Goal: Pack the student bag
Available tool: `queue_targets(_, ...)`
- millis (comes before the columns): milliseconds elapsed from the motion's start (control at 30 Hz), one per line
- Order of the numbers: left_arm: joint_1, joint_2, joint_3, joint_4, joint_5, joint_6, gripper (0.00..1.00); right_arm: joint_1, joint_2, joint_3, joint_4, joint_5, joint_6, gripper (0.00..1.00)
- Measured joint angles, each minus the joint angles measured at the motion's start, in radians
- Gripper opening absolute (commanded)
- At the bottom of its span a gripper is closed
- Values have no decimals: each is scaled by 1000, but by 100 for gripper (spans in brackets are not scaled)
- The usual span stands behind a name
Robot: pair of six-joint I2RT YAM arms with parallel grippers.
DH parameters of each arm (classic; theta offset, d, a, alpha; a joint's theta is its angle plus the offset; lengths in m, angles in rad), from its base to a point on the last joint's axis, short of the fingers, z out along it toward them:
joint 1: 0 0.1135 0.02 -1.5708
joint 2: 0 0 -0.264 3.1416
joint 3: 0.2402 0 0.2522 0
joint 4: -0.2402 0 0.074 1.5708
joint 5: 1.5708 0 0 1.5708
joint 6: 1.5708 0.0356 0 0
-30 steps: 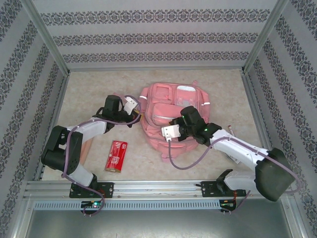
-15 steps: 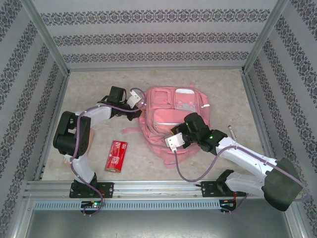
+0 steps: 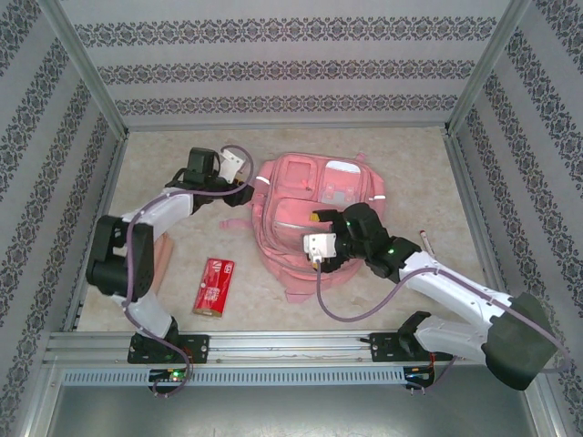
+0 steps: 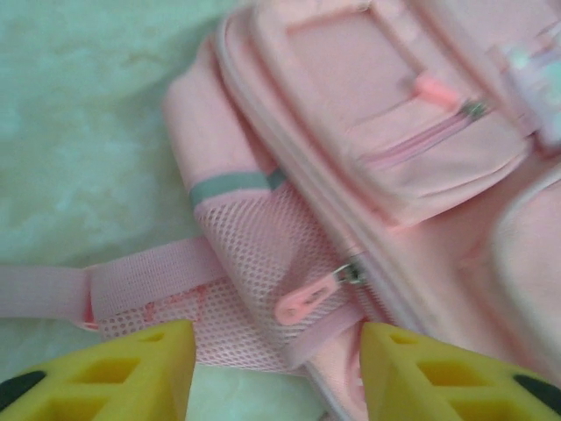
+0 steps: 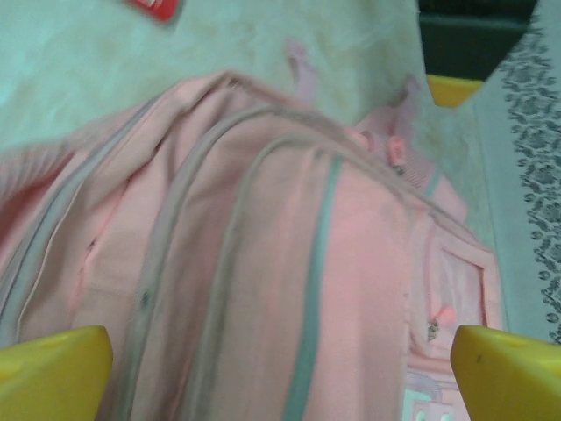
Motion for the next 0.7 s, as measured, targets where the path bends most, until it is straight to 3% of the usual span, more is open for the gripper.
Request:
queue_targets(167, -1, -185, -10, -39, -68, -195, 57, -2, -111, 39, 45, 104, 481, 98)
queue_targets(267, 0, -261, 10, -186, -119, -398, 58, -58, -188, 47, 57, 158, 791, 98)
queue_targets(433, 5, -369, -39, -452, -142, -608, 61, -109, -211, 46, -13, 149, 1198, 87)
queue_targets(533, 6, -449, -158, -601, -158, -690, 63, -53, -169, 46, -72, 118, 1344, 85)
queue_targets(700, 6, -482, -282, -787, -242, -779, 66, 144, 7, 89, -180, 72, 1439, 78)
